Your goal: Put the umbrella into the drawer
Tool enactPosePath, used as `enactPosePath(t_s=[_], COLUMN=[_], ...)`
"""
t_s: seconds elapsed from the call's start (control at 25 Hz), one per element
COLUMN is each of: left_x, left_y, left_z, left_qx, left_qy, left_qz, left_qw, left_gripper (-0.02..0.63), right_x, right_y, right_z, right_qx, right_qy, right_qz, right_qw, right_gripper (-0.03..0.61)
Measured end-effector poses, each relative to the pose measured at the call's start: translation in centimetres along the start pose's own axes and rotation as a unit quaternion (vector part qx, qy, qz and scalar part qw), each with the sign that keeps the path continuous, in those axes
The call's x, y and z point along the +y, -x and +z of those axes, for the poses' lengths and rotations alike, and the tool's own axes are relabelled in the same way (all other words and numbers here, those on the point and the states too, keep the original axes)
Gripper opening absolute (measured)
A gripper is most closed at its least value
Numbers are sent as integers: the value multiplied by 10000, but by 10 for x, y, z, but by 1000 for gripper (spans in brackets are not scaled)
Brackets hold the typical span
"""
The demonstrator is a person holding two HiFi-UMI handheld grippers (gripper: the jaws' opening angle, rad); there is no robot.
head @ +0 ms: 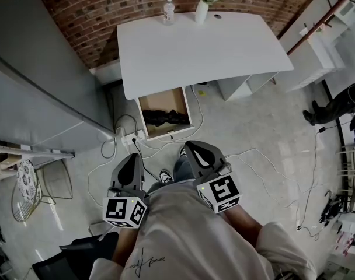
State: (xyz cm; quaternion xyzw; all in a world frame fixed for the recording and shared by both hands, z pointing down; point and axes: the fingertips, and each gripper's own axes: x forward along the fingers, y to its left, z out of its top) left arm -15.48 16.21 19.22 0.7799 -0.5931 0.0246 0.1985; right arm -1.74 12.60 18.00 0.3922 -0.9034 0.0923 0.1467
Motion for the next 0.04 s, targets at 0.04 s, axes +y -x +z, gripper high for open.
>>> enactPosePath(t_s=[0.04], left_x=[0], left_y=[0], left_z=[-2], left_qx=[32], left_qy=[-31], left_qz=[5], left_qw=[10000], left_gripper=[17], right_x=[1], right_y=[-1], right_z=[1], right_qx=[-41], right_qy=[-6], right_qz=[-13], right_qw=[10000], right_gripper=[16])
